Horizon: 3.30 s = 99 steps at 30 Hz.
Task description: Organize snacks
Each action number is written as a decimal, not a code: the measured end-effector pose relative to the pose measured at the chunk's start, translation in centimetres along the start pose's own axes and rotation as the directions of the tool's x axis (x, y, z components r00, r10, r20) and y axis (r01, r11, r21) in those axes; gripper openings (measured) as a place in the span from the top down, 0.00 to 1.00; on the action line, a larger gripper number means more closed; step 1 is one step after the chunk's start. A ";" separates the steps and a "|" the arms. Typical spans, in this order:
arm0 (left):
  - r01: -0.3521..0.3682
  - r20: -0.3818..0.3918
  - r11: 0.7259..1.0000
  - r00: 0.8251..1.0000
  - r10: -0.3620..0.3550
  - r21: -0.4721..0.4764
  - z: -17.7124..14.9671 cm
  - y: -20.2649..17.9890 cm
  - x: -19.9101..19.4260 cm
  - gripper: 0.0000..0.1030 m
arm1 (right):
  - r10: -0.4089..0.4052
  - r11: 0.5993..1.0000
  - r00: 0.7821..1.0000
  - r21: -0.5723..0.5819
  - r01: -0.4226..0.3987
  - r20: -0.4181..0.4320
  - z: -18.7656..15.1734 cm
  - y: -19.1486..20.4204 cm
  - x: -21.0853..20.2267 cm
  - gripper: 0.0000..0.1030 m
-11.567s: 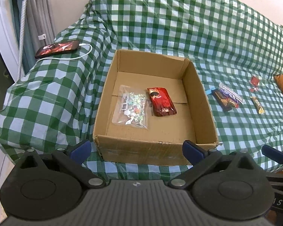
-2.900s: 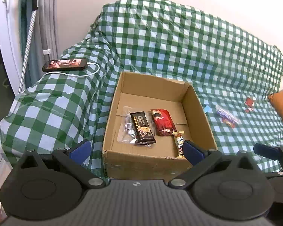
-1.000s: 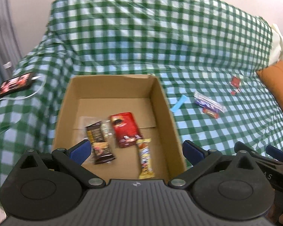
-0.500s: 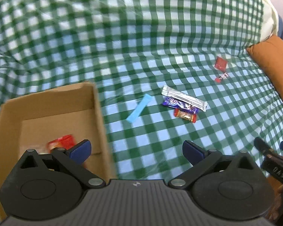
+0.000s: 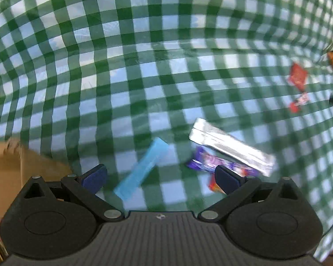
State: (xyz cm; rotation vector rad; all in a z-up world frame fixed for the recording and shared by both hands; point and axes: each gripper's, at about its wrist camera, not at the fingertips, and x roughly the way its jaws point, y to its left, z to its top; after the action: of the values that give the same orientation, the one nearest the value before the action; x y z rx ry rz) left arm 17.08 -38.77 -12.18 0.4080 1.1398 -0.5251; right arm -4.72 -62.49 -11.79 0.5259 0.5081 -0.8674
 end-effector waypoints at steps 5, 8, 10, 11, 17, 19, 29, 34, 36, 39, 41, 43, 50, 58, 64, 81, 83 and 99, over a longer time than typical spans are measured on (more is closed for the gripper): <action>-0.037 -0.066 0.991 0.997 0.046 0.125 2.1 1.6 4.4 0.00 | -0.064 0.998 0.996 0.012 0.065 -0.062 1.4 1.2 9.8 0.01; -0.042 -0.124 0.982 0.990 0.065 0.185 2.7 2.4 7.1 0.00 | -0.091 0.996 0.993 -0.004 0.091 -0.075 1.1 2.6 13.9 0.01; -0.055 -0.136 0.975 0.987 0.086 0.215 2.5 2.7 8.3 0.00 | -0.123 0.992 0.992 -0.022 0.122 -0.032 1.3 3.5 15.6 0.01; -0.055 -0.145 0.972 0.985 0.090 0.229 2.5 2.8 8.8 0.00 | -0.150 0.988 0.989 -0.036 0.150 -0.009 1.5 3.8 16.3 0.01; 0.023 -0.120 0.958 0.993 0.012 0.286 1.0 2.4 9.1 0.19 | -0.258 0.958 0.966 -0.126 0.258 0.014 1.5 4.2 20.1 0.06; 0.050 -0.093 0.952 0.995 -0.023 0.301 0.4 1.8 7.8 0.84 | -0.199 0.959 0.978 -0.191 0.208 0.065 0.8 4.7 19.3 0.52; 0.069 0.029 0.963 0.996 -0.079 0.259 -1.2 1.6 -0.4 0.84 | -0.024 0.990 0.997 -0.138 0.034 0.077 0.8 4.8 8.7 0.55; 0.110 0.098 0.969 0.986 -0.134 0.222 -4.0 2.4 -7.9 0.84 | 0.089 0.993 0.990 -0.089 -0.080 0.105 -0.3 4.6 -2.5 0.55; 0.124 0.124 0.971 0.981 -0.151 0.203 -5.5 3.2 -11.2 0.84 | 0.124 0.990 0.986 -0.085 -0.114 0.112 -1.0 4.7 -6.9 0.55; 0.143 0.156 0.973 0.973 -0.172 0.183 -8.1 4.6 -15.9 0.84 | 0.152 0.984 0.984 -0.107 -0.142 0.096 -2.9 5.4 -13.6 0.55; 0.153 0.171 0.974 0.968 -0.182 0.167 -10.1 5.9 -18.7 0.84 | 0.168 0.978 0.982 -0.136 -0.156 0.085 -4.5 5.8 -17.7 0.55; 0.155 0.188 0.975 0.965 -0.184 0.157 -12.3 7.0 -21.3 0.84 | 0.178 0.973 0.981 -0.165 -0.163 0.080 -6.5 6.5 -22.0 0.55; 0.118 0.261 0.987 0.955 -0.143 0.112 -21.0 12.3 -28.8 0.84 | 0.318 0.923 0.948 -0.225 -0.313 -0.014 -13.8 11.6 -34.3 0.55; 0.082 0.299 0.996 0.952 -0.072 -0.020 -31.6 18.8 -33.3 0.84 | 0.450 0.820 0.882 -0.327 -0.470 -0.140 -21.0 19.9 -44.2 0.54; 0.060 0.310 0.994 0.950 -0.030 -0.086 -37.3 23.0 -34.3 0.84 | 0.459 0.767 0.863 -0.395 -0.505 -0.213 -25.1 22.9 -48.0 0.54; 0.131 0.357 0.982 0.931 -0.073 -0.139 -39.6 26.1 -34.8 0.84 | 0.417 0.735 0.886 -0.498 -0.460 -0.203 -26.6 25.2 -51.0 0.54; 0.132 0.356 0.981 0.931 -0.075 -0.141 -39.5 26.2 -34.6 0.84 | 0.414 0.734 0.887 -0.501 -0.459 -0.207 -26.6 25.3 -50.9 0.54; 0.129 0.346 0.980 0.936 -0.069 -0.153 -38.1 26.4 -33.4 0.84 | 0.390 0.727 0.888 -0.511 -0.459 -0.242 -26.7 25.8 -49.4 0.54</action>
State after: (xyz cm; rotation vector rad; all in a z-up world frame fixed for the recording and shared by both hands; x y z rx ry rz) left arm -6.44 10.02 5.92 0.1011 0.8652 -0.5558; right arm -16.08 -3.81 3.84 0.1345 0.6855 -0.2118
